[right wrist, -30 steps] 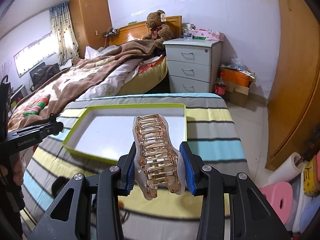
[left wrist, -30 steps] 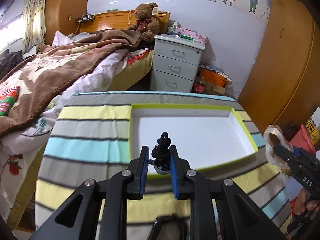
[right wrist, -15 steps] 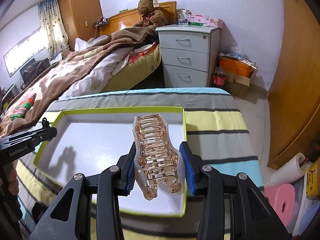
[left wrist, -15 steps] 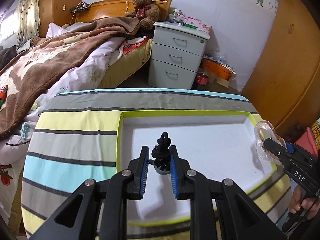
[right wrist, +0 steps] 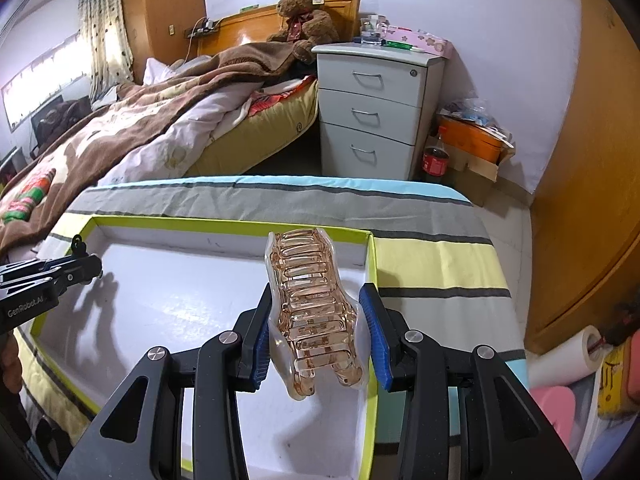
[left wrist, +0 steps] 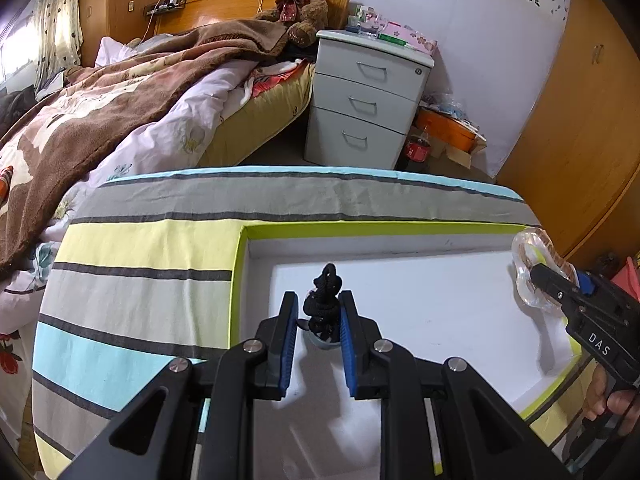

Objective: Organize jewelry
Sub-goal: 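Release the claw clip in the green box with the right tool while the left tool releases the black charm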

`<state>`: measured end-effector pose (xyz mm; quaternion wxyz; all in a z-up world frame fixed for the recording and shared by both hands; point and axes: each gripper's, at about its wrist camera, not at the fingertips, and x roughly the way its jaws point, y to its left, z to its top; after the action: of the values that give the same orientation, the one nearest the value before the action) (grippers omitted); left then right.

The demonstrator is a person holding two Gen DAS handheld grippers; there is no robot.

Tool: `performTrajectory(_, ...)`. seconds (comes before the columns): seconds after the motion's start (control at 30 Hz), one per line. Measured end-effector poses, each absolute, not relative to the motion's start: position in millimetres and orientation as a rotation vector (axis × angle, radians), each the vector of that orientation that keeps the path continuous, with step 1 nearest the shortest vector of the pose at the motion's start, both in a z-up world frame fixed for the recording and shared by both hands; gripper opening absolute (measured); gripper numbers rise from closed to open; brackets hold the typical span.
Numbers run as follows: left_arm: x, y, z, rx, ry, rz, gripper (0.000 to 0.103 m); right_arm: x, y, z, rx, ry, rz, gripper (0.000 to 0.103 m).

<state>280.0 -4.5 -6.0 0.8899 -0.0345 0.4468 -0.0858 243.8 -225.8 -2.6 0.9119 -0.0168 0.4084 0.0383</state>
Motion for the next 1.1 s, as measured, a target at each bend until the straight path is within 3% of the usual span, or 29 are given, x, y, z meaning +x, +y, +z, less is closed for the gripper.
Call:
performTrajectory(0.5,283.3,-7.0,-15.7,-0.062,0.953,-0.164,0.023,248.3,-222.0,-8.2,-0.072,0.831,0.076,0.042)
performTrajectory(0.83,282.7,-10.6,-15.2,-0.050,0.961,-0.179,0.036,248.8,-221.4,-8.0,-0.063,0.827,0.074,0.042)
performTrajectory(0.97,280.6,-10.1,-13.0,-0.048,0.954,-0.182,0.044,247.3,-223.2,-4.5,-0.038,0.812,0.083,0.051)
performTrajectory(1.1,277.6,-7.8,-8.9,-0.053,0.943,-0.172,0.052,243.4,-222.3,1.0,-0.041,0.789,0.089,0.053)
